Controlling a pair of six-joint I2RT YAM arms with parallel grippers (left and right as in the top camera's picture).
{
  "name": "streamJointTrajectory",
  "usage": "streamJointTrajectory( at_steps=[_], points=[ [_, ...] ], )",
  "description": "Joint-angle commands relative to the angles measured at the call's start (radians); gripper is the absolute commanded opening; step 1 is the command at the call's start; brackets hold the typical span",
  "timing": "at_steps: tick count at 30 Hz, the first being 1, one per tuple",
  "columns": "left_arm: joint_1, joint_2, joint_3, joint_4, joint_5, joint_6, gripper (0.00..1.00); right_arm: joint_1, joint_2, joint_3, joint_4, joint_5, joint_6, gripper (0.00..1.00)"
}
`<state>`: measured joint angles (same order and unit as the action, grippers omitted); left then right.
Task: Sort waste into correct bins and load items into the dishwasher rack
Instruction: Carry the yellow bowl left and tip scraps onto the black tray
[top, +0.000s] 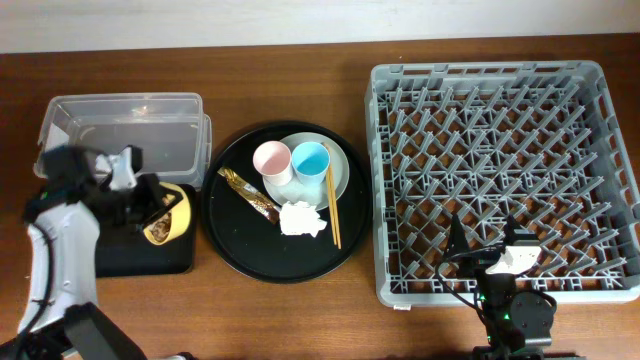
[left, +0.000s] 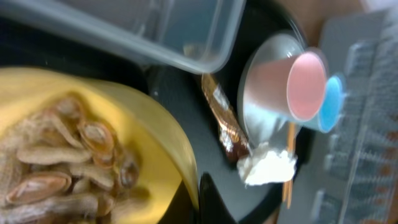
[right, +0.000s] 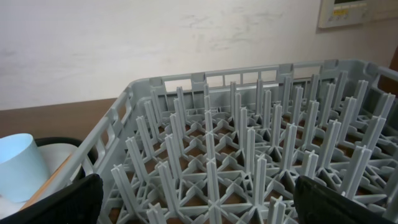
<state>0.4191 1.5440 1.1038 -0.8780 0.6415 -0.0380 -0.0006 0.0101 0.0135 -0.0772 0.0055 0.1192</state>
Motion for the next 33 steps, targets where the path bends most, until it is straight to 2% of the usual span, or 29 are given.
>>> streamJointTrajectory(
  at_steps=[1,3,4,6,8,11,20,22,25,28,33],
  points=[
    [0.160,-0.017,-0.151,0.163,0.374,0.079,0.00,-0.006,-0.006,-0.008,-0.004,0.002,-0.007,0.98],
    [0.281,-0.017,-0.243,0.306,0.613,0.081,0.00,-0.006,-0.006,-0.008,-0.004,0.002,-0.007,0.98],
    [0.322,-0.017,-0.269,0.347,0.669,0.080,0.00,-0.006,-0.006,-0.008,-0.004,0.002,-0.007,0.98],
    [0.426,-0.017,-0.327,0.428,0.731,0.080,0.00,-0.006,-0.006,-0.008,-0.004,0.002,-0.007,0.98],
    [0.472,-0.017,-0.357,0.449,0.750,0.080,0.00,-0.006,-0.006,-0.008,-0.004,0.002,-0.007,0.98],
    [0.502,-0.017,-0.373,0.502,0.920,0.080,0.00,-0.006,-0.006,-0.008,-0.004,0.002,-0.007,0.98],
    [0.511,-0.017,-0.373,0.534,0.932,0.073,0.00,-0.006,-0.006,-0.008,-0.004,0.002,-0.007,0.98],
    [0.541,-0.017,-0.373,0.552,0.932,0.003,0.00,-0.006,-0.006,-0.008,-0.004,0.002,-0.007,0.98],
    [0.561,-0.017,-0.373,0.570,0.932,-0.028,0.00,-0.006,-0.006,-0.008,-0.004,0.002,-0.007,0.98],
    [0.561,-0.017,-0.373,0.533,0.933,-0.041,0.00,-0.006,-0.006,-0.008,-0.004,0.002,-0.007,0.99],
    [0.561,-0.017,-0.373,0.569,0.932,-0.054,0.00,-0.006,-0.006,-0.008,-0.004,0.002,-0.007,0.98]
  ],
)
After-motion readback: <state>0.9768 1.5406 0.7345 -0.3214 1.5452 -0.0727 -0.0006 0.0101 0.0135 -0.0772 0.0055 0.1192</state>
